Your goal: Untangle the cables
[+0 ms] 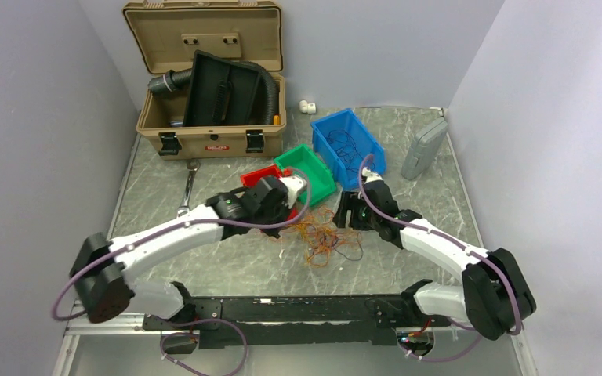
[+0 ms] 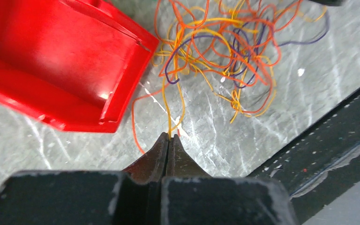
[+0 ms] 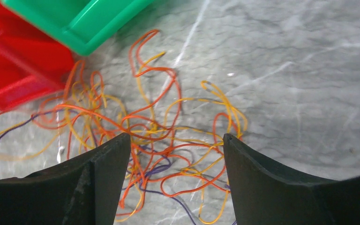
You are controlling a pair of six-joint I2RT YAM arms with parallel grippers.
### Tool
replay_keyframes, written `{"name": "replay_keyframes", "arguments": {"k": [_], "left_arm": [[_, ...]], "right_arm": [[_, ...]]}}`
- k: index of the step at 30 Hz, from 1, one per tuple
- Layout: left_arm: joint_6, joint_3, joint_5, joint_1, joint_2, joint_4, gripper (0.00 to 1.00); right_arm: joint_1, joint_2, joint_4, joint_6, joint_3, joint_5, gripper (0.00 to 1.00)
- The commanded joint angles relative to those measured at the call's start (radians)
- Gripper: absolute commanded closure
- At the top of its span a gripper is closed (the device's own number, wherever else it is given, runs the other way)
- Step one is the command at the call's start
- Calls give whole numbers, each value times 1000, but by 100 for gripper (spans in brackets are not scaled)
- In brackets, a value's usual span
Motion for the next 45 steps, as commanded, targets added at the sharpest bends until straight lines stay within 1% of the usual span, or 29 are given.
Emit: {"name": "replay_keyframes", "arguments": {"k": [1,3,5,7,9,11,13,16,18,21,25,27,31,34,37,42,45], "left_arm": [[-51,20,-96,-2,-210,7,100],[-73,5,-126,7,-286,12,100],[-97,1,-160,17,-349,2,100],[-114,-2,-184,21,-400,-11,100],[-118,-13,-176,23,-436,-12,100],[-130,-23,-168,23,-458,-16,100],[-136,-36,-156,22,-476,-12,100],[-144,-46,-154,23,-499,-8,100],[-143,-46,-155,23,-512,-6,100],[-136,-21,-157,22,-515,-16,100],[-129,27,-149,23,-481,-43,100],[-130,41,-137,22,-468,-44,100],[-139,43,-125,22,-464,-33,100],[-144,46,-120,23,-466,-32,100],[-147,61,-131,24,-473,-50,100],[-145,96,-161,24,-495,-81,100],[-141,149,-233,24,-511,-147,100]], "right_arm": [[-11,-1,-35,112,-4,211,29],[-13,-18,-74,164,-7,314,35],[-17,-40,-152,243,-7,428,42],[-18,-79,-152,242,-19,447,43],[-19,-135,-99,156,-33,365,42],[-16,-189,-54,76,-42,267,35],[-14,-245,24,-6,-58,109,29],[6,-304,149,-76,-88,-97,20],[38,-307,175,-98,-80,-154,18],[106,-265,159,-129,-43,-163,15],[239,-187,164,-128,-23,-94,12],[293,-145,164,-113,-11,-33,12],[382,-37,140,-111,41,78,11],[437,66,83,-118,107,174,10],[467,161,53,-113,156,226,9],[469,275,9,-24,184,310,10],[455,311,-74,53,193,412,12]]}}
